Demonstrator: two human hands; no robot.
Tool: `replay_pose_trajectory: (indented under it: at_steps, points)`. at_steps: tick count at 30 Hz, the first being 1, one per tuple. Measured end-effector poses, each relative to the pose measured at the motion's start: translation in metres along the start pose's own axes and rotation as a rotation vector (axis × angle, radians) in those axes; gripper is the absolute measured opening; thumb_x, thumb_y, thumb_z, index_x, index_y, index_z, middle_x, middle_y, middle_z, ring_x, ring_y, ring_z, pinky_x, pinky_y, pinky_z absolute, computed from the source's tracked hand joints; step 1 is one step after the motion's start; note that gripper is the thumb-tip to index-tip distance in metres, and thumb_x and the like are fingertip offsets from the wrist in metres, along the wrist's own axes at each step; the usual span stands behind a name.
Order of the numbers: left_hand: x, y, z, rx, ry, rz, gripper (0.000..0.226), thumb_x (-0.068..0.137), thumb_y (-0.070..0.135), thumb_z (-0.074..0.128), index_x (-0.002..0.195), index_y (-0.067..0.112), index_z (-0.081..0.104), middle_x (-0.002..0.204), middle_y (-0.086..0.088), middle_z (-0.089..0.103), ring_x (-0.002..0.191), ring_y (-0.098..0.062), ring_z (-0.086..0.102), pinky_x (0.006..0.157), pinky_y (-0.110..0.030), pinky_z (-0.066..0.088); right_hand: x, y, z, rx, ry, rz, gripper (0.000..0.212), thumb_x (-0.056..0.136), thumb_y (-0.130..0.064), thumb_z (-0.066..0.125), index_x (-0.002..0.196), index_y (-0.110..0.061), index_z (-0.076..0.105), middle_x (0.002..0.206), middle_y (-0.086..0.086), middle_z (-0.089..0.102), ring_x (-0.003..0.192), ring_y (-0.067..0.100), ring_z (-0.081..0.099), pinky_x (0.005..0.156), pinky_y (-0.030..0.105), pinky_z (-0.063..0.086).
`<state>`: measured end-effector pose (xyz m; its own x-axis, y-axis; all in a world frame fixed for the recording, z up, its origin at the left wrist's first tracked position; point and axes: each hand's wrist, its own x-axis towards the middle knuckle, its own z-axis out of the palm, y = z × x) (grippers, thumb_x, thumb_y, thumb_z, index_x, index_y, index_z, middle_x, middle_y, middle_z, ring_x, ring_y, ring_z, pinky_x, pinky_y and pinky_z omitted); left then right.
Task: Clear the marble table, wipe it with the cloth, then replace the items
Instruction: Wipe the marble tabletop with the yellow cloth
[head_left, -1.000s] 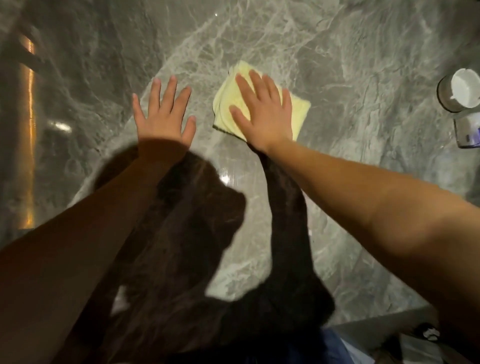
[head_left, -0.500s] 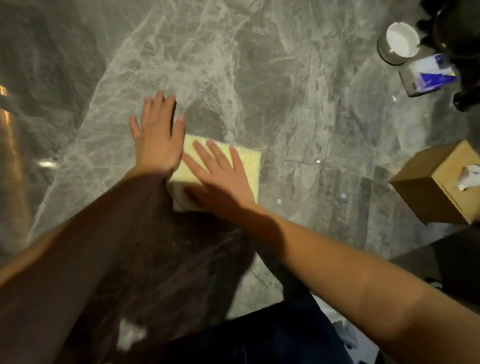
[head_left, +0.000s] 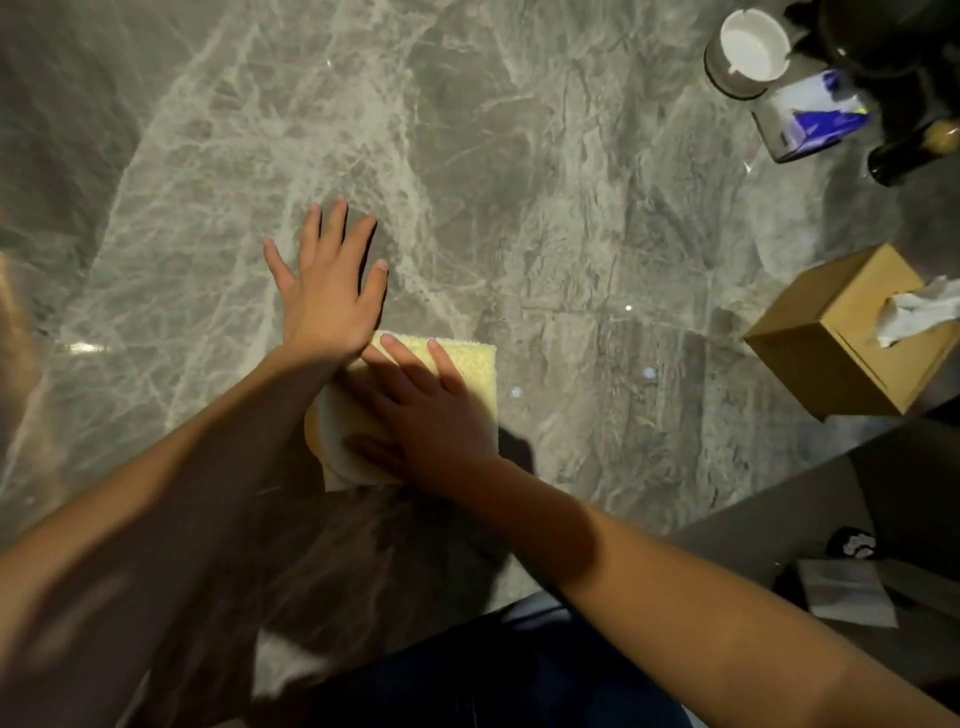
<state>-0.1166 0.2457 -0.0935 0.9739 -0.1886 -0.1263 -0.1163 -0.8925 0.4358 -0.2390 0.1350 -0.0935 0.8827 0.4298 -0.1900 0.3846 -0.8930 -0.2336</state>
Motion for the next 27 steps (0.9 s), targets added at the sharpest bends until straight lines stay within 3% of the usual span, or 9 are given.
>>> replay_pose_trajectory:
  at_steps: [12, 19, 27]
  points:
    - [-0.004, -0.013, 0.003, 0.074, 0.017, 0.061, 0.049, 0.098, 0.036, 0.031, 0.147, 0.030, 0.026, 0.160, 0.001, 0.012, 0.148, -0.019, 0.003, 0.114, -0.056, -0.005, -0.009, 0.042, -0.004, 0.095, 0.091, -0.050, 0.063, 0.088, -0.056, 0.050, 0.145, -0.032, 0.039, 0.157, -0.001, 0.031, 0.146, 0.022, 0.023, 0.117, 0.049, 0.004]
    - [-0.005, -0.012, 0.004, 0.105, 0.037, 0.057, 0.047, 0.100, 0.034, 0.028, 0.147, 0.031, 0.026, 0.160, 0.002, 0.015, 0.148, -0.018, 0.005, 0.115, -0.055, -0.002, -0.027, 0.098, -0.017, 0.005, 0.040, -0.002, 0.064, 0.091, -0.058, 0.043, 0.149, -0.034, 0.029, 0.159, -0.001, 0.026, 0.147, 0.021, 0.022, 0.119, 0.047, 0.012]
    - [-0.005, -0.010, 0.003, 0.087, 0.046, 0.042, 0.047, 0.099, 0.032, 0.031, 0.146, 0.030, 0.028, 0.159, 0.002, 0.016, 0.148, -0.017, 0.006, 0.115, -0.054, -0.002, -0.075, 0.162, -0.030, -0.017, 0.041, 0.231, 0.063, 0.094, -0.057, 0.032, 0.150, -0.031, 0.026, 0.160, 0.001, 0.021, 0.148, 0.020, 0.016, 0.118, 0.048, 0.011]
